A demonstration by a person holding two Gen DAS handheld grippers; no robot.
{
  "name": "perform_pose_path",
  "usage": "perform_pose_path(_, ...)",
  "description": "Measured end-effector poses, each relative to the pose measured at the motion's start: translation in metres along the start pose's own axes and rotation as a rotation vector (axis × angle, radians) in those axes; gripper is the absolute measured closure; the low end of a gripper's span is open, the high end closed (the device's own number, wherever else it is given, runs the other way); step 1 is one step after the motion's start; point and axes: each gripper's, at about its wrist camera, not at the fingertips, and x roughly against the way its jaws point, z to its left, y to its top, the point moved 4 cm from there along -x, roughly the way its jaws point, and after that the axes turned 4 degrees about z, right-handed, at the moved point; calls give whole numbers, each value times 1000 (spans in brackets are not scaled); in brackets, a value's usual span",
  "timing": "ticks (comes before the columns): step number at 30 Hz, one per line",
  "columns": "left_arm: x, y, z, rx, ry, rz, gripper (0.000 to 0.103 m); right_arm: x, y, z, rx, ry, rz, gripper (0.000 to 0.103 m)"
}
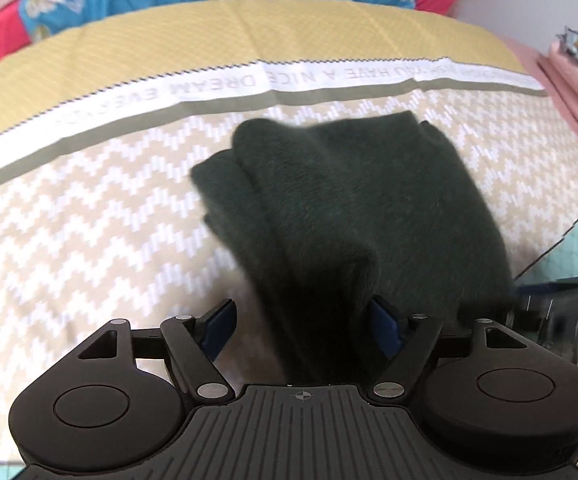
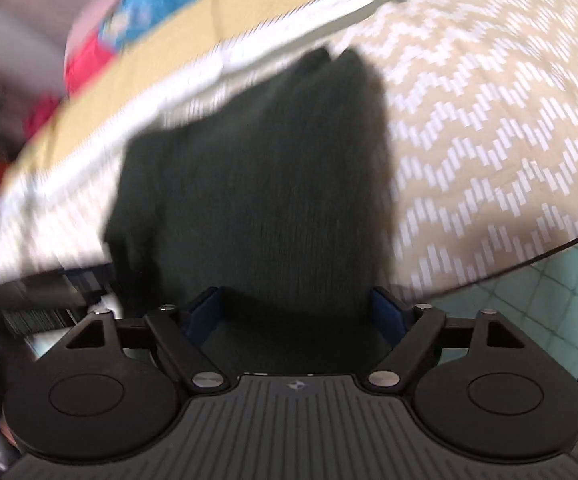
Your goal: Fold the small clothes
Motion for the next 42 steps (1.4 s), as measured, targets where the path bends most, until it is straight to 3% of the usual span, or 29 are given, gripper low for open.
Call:
perform_pose_path(3, 9, -15, 1, 28, 94, 20, 0, -3, -25, 5, 127, -65, 76, 15)
perform_pose_path(7, 23, -42, -4, 41, 204, 54, 0, 13, -50, 0, 214, -79, 118, 12)
perform_pose_path(13, 52, -61, -25, 78, 289, 57, 0, 41, -66, 1, 382, -169, 70, 12)
perform_pose_path(24, 94, -73, -68, 102, 363, -27, 0, 79, -75, 13, 460, -166, -17, 9)
perform_pose_path(42, 100, -78, -64, 136, 386, 23, 0, 96, -77, 21, 443, -146, -49, 8)
